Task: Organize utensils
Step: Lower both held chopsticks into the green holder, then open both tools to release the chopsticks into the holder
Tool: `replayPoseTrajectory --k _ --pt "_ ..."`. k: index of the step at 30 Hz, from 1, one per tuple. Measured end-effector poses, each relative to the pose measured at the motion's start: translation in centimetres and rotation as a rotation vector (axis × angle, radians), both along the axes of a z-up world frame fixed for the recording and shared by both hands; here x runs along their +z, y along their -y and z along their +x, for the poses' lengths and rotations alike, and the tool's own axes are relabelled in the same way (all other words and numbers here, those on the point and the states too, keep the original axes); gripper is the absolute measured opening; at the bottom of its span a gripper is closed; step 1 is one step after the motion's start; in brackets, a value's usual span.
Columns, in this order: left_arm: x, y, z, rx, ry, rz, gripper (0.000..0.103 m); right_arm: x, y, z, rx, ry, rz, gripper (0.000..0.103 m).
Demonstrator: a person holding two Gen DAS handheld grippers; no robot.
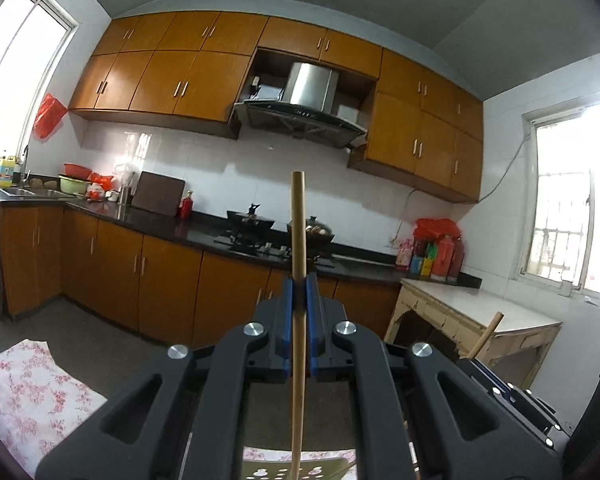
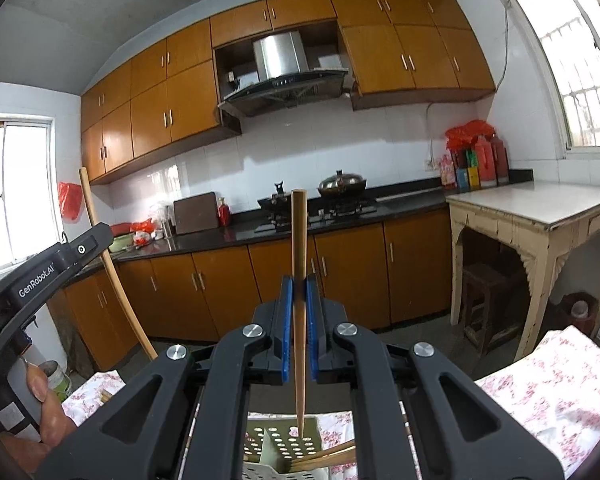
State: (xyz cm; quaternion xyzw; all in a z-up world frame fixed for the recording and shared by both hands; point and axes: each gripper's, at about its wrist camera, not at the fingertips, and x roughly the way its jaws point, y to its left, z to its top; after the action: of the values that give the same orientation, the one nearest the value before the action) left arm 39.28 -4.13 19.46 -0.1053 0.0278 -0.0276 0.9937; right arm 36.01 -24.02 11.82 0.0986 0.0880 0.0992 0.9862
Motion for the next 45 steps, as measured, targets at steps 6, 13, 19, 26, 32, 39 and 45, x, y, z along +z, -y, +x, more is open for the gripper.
replayPoseTrajectory --k 6,13,19,26,32,39,45 --pt "-1.7 -0.2 0.6 0.014 -0.011 0.023 0.007 -1.7 -0.6 0.9 -0.002 -0.038 0.007 0.007" --pt "-3.5 0.0 1.5 0.041 -0.026 0.051 0.007 -2.6 -1.0 1.2 0.007 -0.066 0.016 0.007" --pt "-5.0 0.2 2.1 0.055 -0.060 0.071 0.007 -3.2 -1.5 1.5 0.014 -0.087 0.015 0.007" --pt "-5.9 -0.1 2.1 0.043 -0.106 0.083 0.007 -3.3 -1.7 1.6 0.014 -0.091 0.012 0.007" --pt "-6.2 0.0 1.6 0.025 -0.117 0.100 0.009 -3.1 -1.9 1.6 0.016 -0.091 0.005 0.008" --pt "-6.0 -0.8 0.7 0.030 -0.119 0.087 0.043 -2.7 -1.4 1.2 0.021 -0.090 0.026 0.019" --pt "-5.7 -1.2 0.2 0.035 -0.123 0.087 0.045 -2.4 -1.7 0.6 0.020 -0.086 0.008 0.018"
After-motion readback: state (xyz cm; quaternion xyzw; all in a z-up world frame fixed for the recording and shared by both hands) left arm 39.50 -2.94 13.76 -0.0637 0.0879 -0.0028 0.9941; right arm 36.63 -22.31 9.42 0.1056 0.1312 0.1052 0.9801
